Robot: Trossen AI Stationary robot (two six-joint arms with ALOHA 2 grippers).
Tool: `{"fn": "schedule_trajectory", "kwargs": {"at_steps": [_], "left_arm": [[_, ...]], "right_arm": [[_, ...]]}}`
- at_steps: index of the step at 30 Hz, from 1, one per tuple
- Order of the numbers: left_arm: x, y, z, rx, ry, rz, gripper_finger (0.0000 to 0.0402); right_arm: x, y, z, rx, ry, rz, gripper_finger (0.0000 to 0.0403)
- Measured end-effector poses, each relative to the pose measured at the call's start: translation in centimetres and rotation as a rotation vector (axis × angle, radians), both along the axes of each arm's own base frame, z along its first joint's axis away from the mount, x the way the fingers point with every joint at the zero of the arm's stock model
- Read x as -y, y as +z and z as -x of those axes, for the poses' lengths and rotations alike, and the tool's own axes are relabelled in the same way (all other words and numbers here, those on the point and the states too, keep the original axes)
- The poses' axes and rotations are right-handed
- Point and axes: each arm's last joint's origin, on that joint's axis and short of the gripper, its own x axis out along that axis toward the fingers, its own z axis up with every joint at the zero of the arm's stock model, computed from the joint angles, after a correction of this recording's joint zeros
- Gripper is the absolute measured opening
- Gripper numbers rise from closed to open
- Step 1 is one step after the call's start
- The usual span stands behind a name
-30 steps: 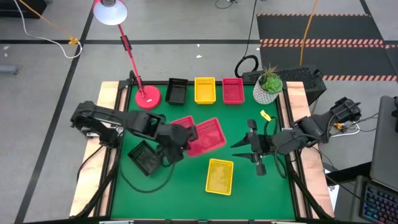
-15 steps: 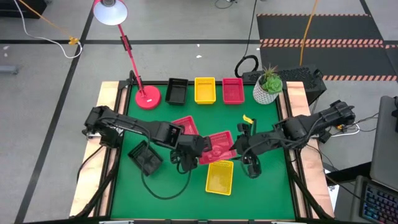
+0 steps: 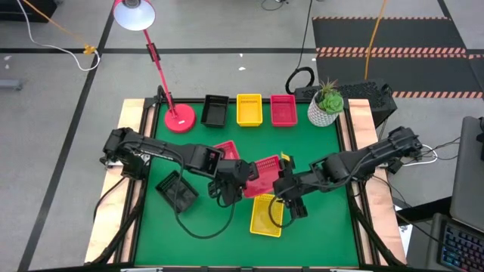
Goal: Stack baskets by color
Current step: Stack the bottom red bin on the top red bin
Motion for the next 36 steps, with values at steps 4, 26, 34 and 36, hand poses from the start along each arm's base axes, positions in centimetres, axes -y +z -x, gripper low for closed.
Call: {"fn": "schedule_trajectory", "kwargs": {"at_steps": [4,26,34,36], "left_arm": [[-0.03,0.0,-0.01,0.0,0.004,0.002,0.0019],[-0.1,0.02,-0.05,-0.002,0.042,0.025,0.0023],[-0.1,0.02,-0.06,-0.003,0.051,0.031,0.0017],[-0.11,0.03,-0.07,-0.003,0.066,0.037,0.0029]], "right_arm": [[0.13,-0.07,-0.08,-0.002,0.001,0.01,0.0224],[0.82,0.09,0.34,-0.006,-0.002,0.089,0.0104],[0.88,0.1,0.34,0.001,0.033,0.135,0.0029],[0.87,0.09,0.35,0.001,0.046,0.141,0.0012]]}}
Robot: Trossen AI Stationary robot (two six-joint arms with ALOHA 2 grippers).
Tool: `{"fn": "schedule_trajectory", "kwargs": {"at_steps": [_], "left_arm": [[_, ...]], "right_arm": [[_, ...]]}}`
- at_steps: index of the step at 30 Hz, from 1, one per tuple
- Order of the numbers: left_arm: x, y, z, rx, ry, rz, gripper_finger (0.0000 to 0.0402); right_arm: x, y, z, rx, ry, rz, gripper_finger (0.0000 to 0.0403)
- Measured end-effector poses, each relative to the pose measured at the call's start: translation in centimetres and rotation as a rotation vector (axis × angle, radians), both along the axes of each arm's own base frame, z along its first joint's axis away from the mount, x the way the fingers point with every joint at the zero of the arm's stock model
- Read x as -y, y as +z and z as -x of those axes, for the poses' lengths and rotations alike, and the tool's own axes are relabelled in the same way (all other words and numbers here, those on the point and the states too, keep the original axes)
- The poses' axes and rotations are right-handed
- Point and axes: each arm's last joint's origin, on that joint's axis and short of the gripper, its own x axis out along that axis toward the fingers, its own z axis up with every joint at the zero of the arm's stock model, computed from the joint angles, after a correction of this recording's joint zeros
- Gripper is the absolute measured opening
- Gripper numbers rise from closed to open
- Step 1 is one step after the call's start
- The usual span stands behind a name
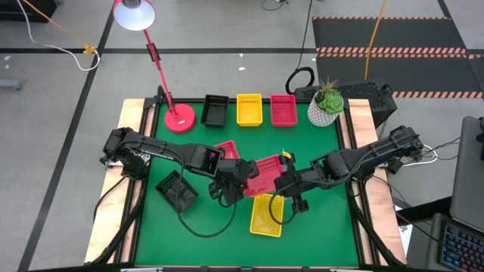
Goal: Stack baskets by color
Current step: Stack the bottom red bin on the top red bin
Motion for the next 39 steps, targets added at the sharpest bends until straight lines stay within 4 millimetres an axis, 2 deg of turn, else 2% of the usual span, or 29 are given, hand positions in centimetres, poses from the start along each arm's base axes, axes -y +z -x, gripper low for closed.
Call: {"fn": "schedule_trajectory", "kwargs": {"at_steps": [6,15,20,24,30,35,39], "left_arm": [[0.0,0.1,-0.2,0.014,0.118,0.035,0.0064],[0.6,0.5,-0.1,0.081,0.329,0.0,0.0183],[0.8,1.7,0.9,0.095,0.359,0.052,0.0218],[0.8,2.9,2.2,0.093,0.42,0.108,0.0215],[-0.1,5.0,5.1,0.043,0.679,0.275,0.0185],[-0.6,5.0,7.2,-0.057,0.929,0.328,0.0155],[-0.5,4.1,8.3,-0.034,1.108,0.279,0.0133]], "right_arm": [[0.0,0.0,0.0,-0.004,0.002,0.004,0.0012],[0.2,-0.2,0.4,-0.039,-0.027,0.012,0.0006],[0.3,-0.3,0.5,-0.051,-0.041,0.031,0.0006],[0.3,-0.3,0.5,-0.053,-0.041,0.031,0.0005],[0.5,-0.3,0.5,-0.056,-0.065,0.022,0.0005],[1.3,0.0,0.5,-0.044,-0.121,-0.001,0.0007],[2.0,0.7,1.0,-0.019,-0.154,-0.026,0.001]]}}
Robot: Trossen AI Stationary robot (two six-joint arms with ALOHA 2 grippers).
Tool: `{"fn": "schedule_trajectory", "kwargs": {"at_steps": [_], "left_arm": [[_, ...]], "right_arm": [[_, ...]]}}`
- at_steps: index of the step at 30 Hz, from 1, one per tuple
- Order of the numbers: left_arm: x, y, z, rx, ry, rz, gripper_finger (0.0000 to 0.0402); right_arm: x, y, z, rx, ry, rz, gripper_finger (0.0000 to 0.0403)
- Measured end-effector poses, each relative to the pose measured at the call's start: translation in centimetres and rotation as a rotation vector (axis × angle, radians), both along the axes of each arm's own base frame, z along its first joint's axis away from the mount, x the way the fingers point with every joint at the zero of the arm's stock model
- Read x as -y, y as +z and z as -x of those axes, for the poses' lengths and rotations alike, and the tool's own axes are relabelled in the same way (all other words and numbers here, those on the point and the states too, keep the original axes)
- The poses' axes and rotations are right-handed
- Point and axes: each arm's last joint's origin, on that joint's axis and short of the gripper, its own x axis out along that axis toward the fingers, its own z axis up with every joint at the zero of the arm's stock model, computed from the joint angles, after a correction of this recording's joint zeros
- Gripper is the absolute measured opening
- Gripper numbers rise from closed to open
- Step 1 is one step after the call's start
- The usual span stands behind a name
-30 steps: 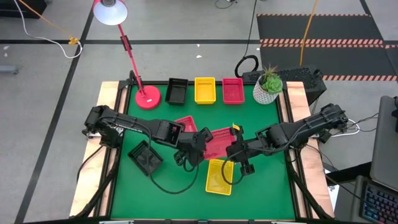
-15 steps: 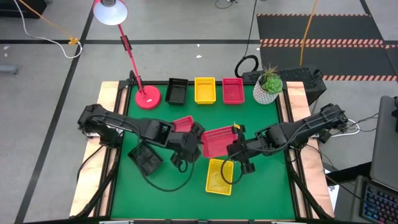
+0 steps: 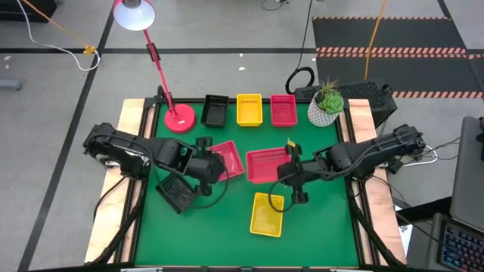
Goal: Stack baskets by color
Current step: Stack the bottom red bin on the top red bin
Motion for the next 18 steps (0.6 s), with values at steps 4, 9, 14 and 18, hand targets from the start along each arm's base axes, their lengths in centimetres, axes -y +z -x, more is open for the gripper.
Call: {"fn": "schedule_trajectory", "kwargs": {"at_steps": [4,9,14,18], "left_arm": [[0.1,-1.2,1.4,0.026,0.113,-0.015,0.0119],[0.1,-3.1,3.1,0.148,0.18,-0.059,0.011],[-0.6,-4.9,4.1,0.316,0.209,-0.048,0.0108],[-1.1,-5.7,4.5,0.406,0.185,-0.069,0.0108]], "right_arm": [[0.7,1.1,0.9,0.049,-0.031,-0.025,0.001],[1.6,2.1,1.5,0.109,-0.121,-0.08,0.0011],[3.1,2.5,1.1,0.168,-0.265,-0.12,0.0007],[4.4,2.7,0.6,0.206,-0.33,-0.11,0.0007]]}}
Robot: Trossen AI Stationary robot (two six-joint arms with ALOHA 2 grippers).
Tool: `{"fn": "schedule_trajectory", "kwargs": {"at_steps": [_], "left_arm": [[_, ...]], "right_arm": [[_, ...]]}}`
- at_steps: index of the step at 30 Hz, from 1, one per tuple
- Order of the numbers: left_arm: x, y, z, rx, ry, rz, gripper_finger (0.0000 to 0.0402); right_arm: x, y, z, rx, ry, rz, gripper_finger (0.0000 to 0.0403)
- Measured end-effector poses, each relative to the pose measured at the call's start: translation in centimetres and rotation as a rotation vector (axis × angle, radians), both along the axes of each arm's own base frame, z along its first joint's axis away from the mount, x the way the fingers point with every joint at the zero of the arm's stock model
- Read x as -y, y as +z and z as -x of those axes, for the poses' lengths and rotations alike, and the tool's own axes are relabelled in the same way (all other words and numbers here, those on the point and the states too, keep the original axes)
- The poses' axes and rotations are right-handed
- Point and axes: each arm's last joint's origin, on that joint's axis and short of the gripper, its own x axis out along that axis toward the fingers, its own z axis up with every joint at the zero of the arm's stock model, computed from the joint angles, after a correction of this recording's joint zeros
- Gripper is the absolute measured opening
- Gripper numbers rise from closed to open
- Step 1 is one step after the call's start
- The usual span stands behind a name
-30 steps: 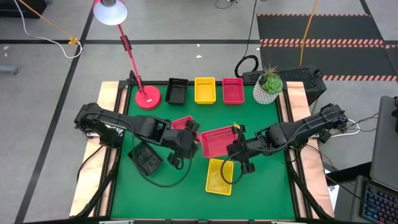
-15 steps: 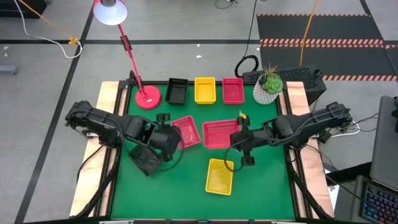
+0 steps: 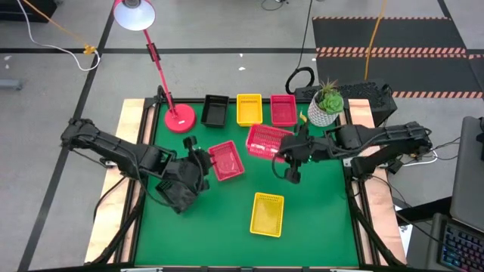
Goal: Stack baskets by color
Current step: Stack the bottom red bin on the top red bin
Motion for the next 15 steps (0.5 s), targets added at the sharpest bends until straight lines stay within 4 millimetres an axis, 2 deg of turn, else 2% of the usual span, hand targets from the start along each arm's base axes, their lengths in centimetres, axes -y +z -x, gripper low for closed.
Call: {"fn": "schedule_trajectory", "kwargs": {"at_steps": [4,7,15], "left_arm": [[-0.7,0.7,0.4,0.089,-0.013,0.042,0.0108],[-0.9,2.0,0.9,0.203,-0.027,0.092,0.0108],[-1.5,3.3,2.6,0.425,-0.039,0.103,0.0108]], "right_arm": [[0.9,0.1,-0.2,0.024,-0.082,-0.01,0.0007],[1.6,0.5,-0.2,0.054,-0.178,-0.03,0.0008],[2.7,1.4,-0.3,0.154,-0.375,0.058,0.0008]]}}
